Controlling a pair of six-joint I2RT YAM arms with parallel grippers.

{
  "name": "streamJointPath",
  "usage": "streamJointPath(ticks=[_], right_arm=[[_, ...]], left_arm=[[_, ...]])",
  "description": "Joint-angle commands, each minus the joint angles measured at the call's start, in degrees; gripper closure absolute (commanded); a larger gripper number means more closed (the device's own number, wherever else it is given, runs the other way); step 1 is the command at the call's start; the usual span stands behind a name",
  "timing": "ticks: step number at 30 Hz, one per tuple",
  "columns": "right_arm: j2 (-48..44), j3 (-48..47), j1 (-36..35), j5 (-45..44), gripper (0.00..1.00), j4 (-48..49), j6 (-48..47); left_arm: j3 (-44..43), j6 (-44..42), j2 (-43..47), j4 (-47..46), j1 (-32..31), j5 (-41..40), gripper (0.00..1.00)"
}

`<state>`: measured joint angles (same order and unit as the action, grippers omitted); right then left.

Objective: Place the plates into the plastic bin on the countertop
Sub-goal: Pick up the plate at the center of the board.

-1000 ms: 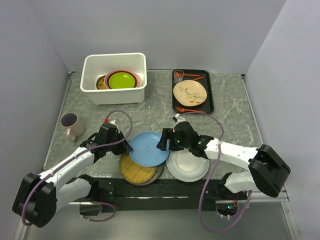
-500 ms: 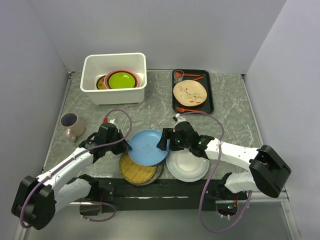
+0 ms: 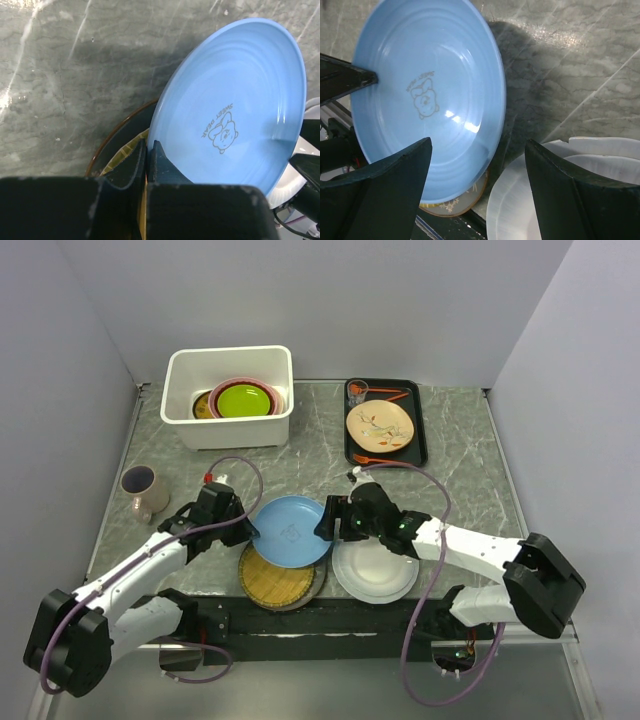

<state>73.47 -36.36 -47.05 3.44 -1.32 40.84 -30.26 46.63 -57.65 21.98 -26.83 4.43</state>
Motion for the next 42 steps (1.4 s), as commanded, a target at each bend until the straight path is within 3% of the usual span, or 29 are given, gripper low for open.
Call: streamJointPath(ticks=[1, 14, 42], right_arm=[[-3.16, -1.08, 0.29, -1.42, 0.18, 0.36, -0.15], [-8.52, 1.20, 0.20, -1.33, 0.18, 0.88, -0.32], [-9.22, 3.75, 0.29, 2.88, 0.18, 5.10, -0.50]], left_arm=[[-3.31, -0.58, -0.80, -1.41, -0.24, -1.87, 0.99], [-8.40, -1.37, -1.94, 0.69, -0.24, -4.25, 0.99], [-24.75, -4.36, -11.87, 0.17, -0.15, -8.82, 0.99]])
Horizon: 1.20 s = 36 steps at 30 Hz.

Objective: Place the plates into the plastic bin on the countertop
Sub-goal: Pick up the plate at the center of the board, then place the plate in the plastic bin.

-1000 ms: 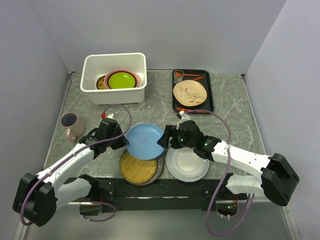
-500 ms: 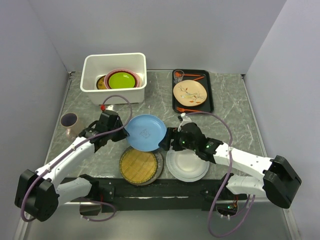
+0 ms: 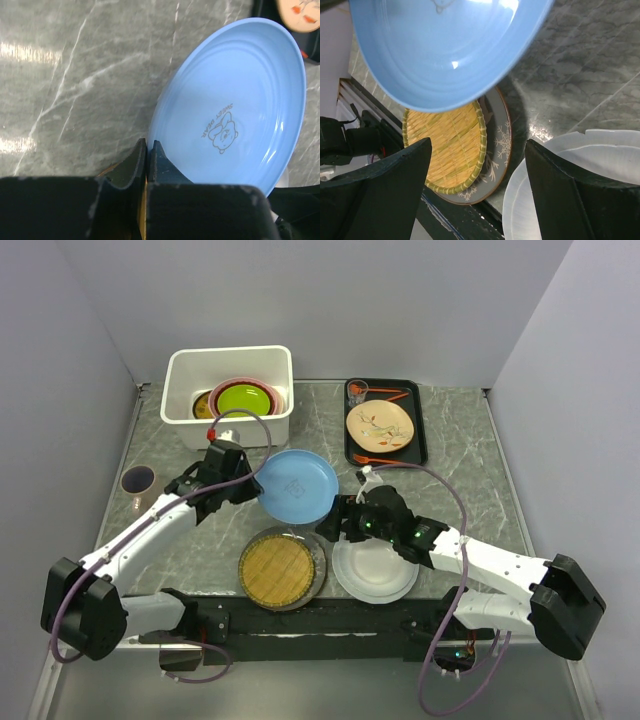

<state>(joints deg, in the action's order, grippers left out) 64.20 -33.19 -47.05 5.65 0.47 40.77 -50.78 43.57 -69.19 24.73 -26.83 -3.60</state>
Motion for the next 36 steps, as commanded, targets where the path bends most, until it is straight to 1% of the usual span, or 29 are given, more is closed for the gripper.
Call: streamJointPath(ticks=[1, 19, 23, 24, 26, 36], right_arm=[[0.22, 0.58, 0.20, 0.94, 0.18, 3.48, -0.52], [1.01, 0.58, 0.11, 1.82, 0.18, 4.54, -0.34], [1.19, 0.58, 0.11, 1.73, 0.18, 4.37, -0.52], [1.27, 0.58, 0.11, 1.65, 0.17, 4.28, -0.69], [1.01, 0.50, 0.20, 1.47, 0.17, 4.02, -0.78], [1.45, -0.21, 0.11, 1.12, 0.17, 3.40, -1.48]], left_arm=[[-5.19, -1.38, -0.86, -2.58, -0.15, -0.89, 0.99], [-18.46, -3.84, -8.41, -1.97, 0.90, 0.25, 0.99], [-20.32, -4.11, -9.82, -2.75, 2.83, 3.15, 0.99], [-20.93, -4.11, -10.43, -3.19, 3.44, 6.03, 0.99], [-21.28, -3.85, -10.79, -4.51, 5.29, 8.24, 0.99], [-30.85, -4.99, -15.35, -2.94, 9.43, 9.40, 0.99]])
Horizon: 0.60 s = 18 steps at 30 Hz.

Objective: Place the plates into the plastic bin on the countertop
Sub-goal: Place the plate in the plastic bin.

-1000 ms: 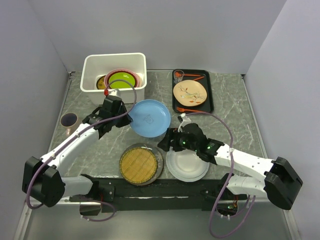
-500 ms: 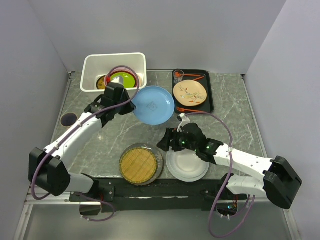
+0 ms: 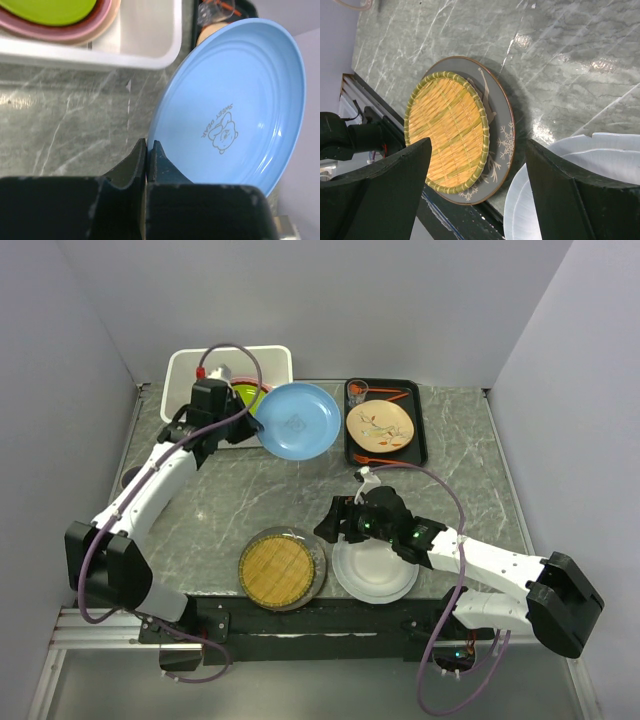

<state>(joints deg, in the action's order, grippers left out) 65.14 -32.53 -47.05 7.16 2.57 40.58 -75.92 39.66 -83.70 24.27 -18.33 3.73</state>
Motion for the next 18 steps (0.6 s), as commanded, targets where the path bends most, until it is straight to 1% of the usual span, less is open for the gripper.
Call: streamJointPath(ticks=[1, 6, 18], right_arm=[[0.60, -0.78, 0.11, -0.39, 0.17, 1.21, -1.29], [0.51, -1.04, 0.11, -1.09, 0.17, 0.51, -1.73], [1.12, -1.74, 0.11, -1.27, 0.17, -0.02, -2.43]], left_arm=[[-6.25, -1.08, -1.28, -2.30, 1.36, 1.99, 0.99], [-8.28, -0.90, -3.48, -2.30, 3.38, 4.18, 0.99], [-12.23, -0.46, -7.26, -2.39, 7.07, 5.15, 0.99]])
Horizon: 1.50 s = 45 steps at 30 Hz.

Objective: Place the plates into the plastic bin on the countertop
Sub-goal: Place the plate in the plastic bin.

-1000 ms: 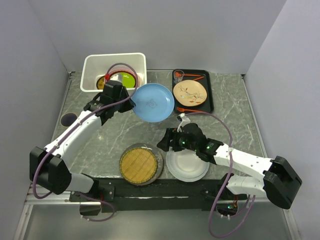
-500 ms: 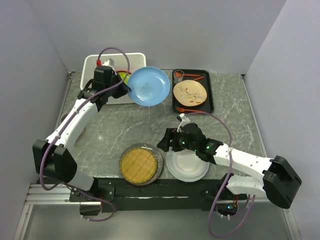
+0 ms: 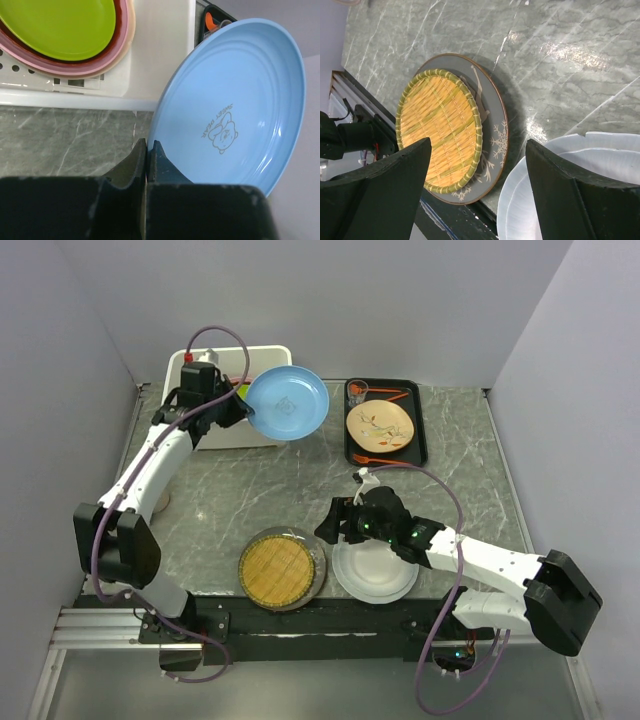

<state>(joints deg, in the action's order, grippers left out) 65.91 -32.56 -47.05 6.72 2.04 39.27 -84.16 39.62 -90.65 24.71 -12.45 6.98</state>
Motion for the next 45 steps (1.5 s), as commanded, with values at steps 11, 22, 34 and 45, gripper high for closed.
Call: streamJointPath(ticks=[11, 22, 34, 45], right_arm=[[0.27, -1.11, 0.11, -1.18, 0.17, 0.33, -1.30], [0.36, -0.75, 0.20, -1.62, 0.17, 0.07, -1.65], [0.27, -0.58, 0.20, -1.80, 0.16, -0.11, -1.65], [0.62, -0.67, 0.20, -1.71, 0.16, 0.24, -1.56]], left_arm=[[-12.95, 0.99, -7.95, -2.30, 3.22, 3.30, 0.99], [-18.67, 1.95, -12.62, -2.47, 6.82, 2.42, 0.99], [-19.29, 3.98, -16.92, -3.79, 11.04, 3.04, 0.99], [-20.96, 3.19, -18.95, -2.74, 12.10, -1.35, 0.99]])
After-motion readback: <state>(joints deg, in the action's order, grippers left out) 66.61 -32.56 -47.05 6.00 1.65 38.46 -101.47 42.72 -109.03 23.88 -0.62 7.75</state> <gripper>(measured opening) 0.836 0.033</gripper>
